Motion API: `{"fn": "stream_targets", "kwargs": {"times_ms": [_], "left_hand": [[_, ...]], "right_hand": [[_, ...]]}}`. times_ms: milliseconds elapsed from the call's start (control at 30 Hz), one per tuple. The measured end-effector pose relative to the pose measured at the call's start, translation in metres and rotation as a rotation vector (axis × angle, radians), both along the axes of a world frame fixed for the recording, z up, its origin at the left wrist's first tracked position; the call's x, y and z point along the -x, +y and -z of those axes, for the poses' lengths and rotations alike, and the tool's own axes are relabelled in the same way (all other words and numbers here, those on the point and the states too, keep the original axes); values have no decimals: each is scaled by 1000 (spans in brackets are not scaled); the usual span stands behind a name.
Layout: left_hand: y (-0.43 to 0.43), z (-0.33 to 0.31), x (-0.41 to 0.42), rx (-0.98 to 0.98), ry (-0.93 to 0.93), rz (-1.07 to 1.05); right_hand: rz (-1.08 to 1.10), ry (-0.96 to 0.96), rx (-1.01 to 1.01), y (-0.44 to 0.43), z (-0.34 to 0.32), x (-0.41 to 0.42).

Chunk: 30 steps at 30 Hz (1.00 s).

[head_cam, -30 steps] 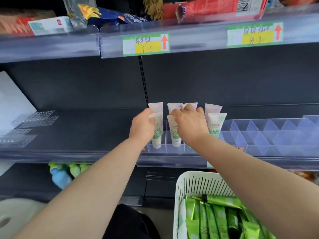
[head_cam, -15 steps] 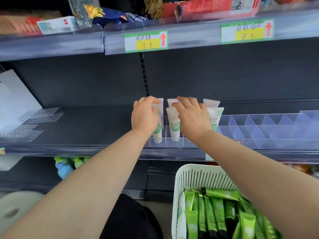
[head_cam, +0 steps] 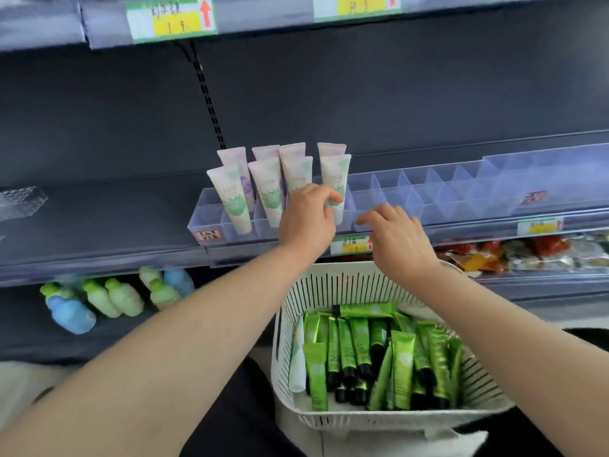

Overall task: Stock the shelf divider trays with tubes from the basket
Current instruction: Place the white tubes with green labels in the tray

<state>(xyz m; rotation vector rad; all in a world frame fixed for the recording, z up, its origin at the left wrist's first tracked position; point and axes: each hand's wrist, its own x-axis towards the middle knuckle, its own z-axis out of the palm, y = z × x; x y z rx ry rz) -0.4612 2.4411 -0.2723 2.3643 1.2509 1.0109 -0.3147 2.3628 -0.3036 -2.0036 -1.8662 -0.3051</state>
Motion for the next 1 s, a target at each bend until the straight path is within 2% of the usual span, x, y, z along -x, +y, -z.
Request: {"fn": "stream_targets", "kwargs": {"times_ms": [167, 400, 667, 867, 1000], "left_hand": [[-19, 41, -29, 173, 99, 124], [-33, 102, -43, 378, 426, 160], [-44, 142, -48, 491, 513, 200], [-45, 163, -33, 526, 561, 217], [-42, 171, -20, 565, 599, 189]], "right_hand": [[112, -1, 202, -37, 34, -46], [195, 41, 497, -53, 84, -79], [270, 118, 786, -55, 121, -83], [246, -109, 865, -45, 136, -80], [277, -93, 917, -38, 141, -74]]}}
